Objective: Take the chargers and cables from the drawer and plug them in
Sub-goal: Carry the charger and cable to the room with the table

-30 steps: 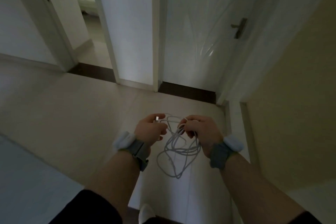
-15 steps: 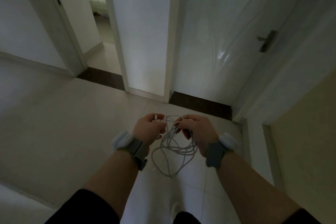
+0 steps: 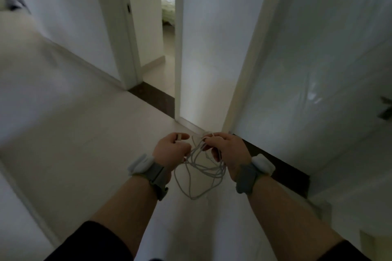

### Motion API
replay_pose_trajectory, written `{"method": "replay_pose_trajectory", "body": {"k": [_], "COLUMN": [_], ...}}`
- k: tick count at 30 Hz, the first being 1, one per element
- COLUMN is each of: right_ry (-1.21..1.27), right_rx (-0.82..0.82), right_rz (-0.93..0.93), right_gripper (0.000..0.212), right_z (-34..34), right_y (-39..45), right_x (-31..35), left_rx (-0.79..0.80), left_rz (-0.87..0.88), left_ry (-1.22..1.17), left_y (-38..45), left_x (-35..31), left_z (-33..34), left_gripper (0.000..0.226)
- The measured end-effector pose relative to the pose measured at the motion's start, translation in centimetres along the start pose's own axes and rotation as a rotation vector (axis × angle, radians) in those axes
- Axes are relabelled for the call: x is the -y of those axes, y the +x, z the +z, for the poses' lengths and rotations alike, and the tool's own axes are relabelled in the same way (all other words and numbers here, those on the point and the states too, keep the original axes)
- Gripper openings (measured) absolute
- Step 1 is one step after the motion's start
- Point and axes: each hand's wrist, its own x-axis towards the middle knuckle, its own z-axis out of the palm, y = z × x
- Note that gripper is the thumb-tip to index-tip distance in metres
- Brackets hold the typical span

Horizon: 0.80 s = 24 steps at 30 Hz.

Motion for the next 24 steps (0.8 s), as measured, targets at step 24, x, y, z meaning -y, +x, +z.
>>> {"method": "replay_pose_trajectory", "body": {"k": [24], "right_ry": [-0.001], "right_rx": [0.013], "right_rz": [-0.032], "right_gripper": [0.03], "right_z": [16.3], "right_y": [34.7], "right_x": [9.3], "left_rx": [-0.12], "left_rz": [-0.034], "left_ry": [0.013], "left_y": [33.2], "left_x": [-10.6], "left_z": [-14.5], "left_gripper": [0.021]}}
